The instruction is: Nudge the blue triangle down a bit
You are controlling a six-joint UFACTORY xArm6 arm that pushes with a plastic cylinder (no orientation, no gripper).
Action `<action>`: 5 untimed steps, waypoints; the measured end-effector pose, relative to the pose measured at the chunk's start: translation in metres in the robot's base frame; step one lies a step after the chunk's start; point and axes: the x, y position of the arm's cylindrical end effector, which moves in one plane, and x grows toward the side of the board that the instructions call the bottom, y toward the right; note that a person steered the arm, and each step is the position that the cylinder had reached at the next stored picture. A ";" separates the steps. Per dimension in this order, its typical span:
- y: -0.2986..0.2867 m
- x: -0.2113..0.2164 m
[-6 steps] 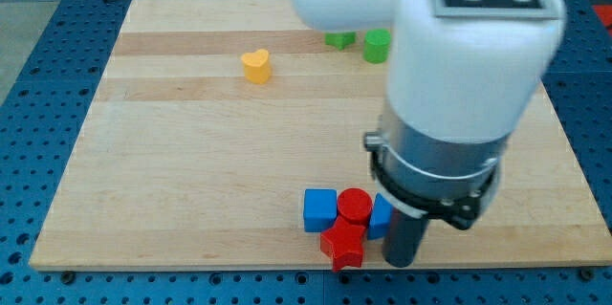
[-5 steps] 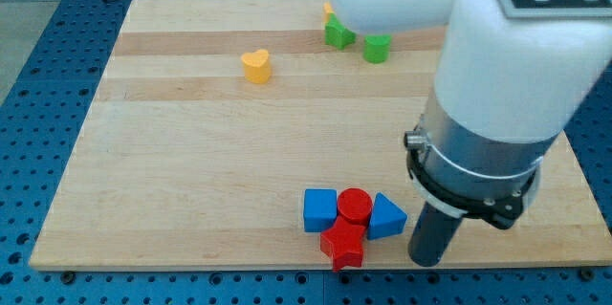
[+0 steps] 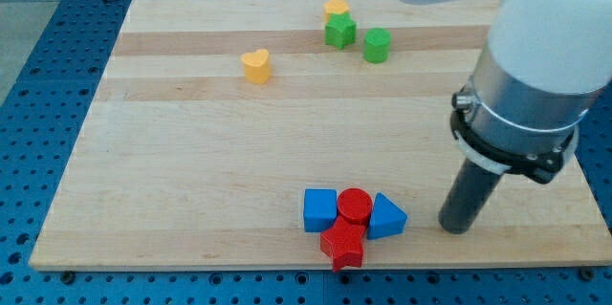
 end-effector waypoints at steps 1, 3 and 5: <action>-0.007 0.000; -0.030 0.000; -0.055 0.005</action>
